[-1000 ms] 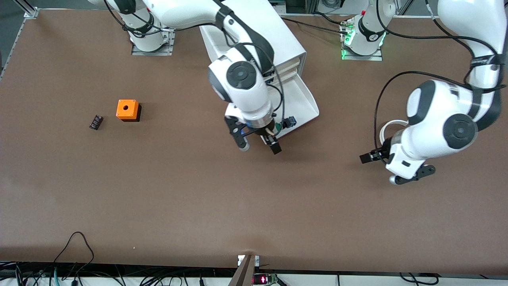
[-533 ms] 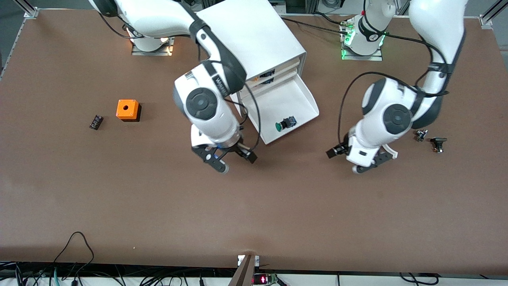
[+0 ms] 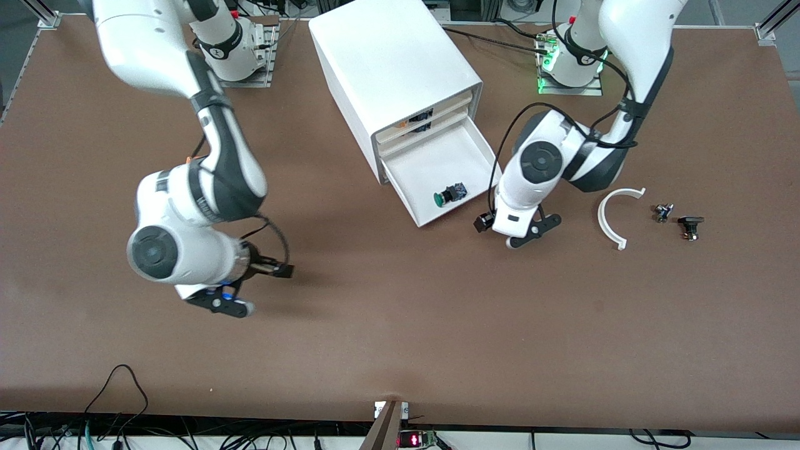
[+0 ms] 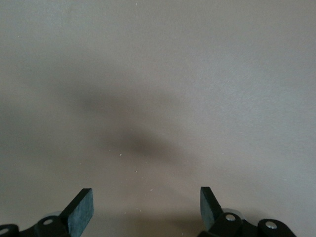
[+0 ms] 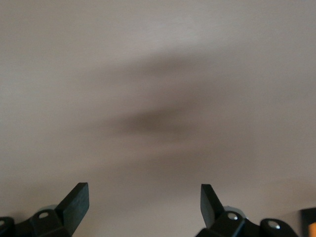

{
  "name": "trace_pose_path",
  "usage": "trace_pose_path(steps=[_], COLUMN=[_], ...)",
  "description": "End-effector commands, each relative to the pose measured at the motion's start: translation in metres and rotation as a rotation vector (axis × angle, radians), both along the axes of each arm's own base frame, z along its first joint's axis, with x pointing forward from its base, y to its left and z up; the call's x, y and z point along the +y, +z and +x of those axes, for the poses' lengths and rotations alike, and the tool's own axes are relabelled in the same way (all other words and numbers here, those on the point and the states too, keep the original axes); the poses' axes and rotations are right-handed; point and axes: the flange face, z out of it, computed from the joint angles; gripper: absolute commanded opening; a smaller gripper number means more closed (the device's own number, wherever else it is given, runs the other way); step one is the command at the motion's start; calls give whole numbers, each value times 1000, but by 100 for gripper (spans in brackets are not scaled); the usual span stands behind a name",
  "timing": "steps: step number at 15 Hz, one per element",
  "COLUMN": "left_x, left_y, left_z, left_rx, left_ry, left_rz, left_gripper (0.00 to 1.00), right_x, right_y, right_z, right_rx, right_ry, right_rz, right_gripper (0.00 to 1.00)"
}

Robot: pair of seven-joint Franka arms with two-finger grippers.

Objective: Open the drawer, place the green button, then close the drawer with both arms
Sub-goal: 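Raise the right gripper away while the left gripper moves to the drawer front, then push the drawer shut with the left gripper while the right arm returns to rest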

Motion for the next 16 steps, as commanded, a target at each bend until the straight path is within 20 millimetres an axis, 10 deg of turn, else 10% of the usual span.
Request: trace_pose_path(steps=[1,8,16], left_x=[-15,-53,-91], left_y=[-20,-38,-42], left_z=[-8,-48,-96], left_rx=[-49,-45,9], left_ry=[13,-38,-95], left_rz=[6,-39,-66], left_gripper=[96,96,96], right_x=[-50,-159,-176], right_y=[-1,55,152], right_z=[-5,-24,-75], right_rx=[36,5,-99], right_ry=[92,183,170], right_rz=[35,-7,-48], right_gripper=[100,100,100])
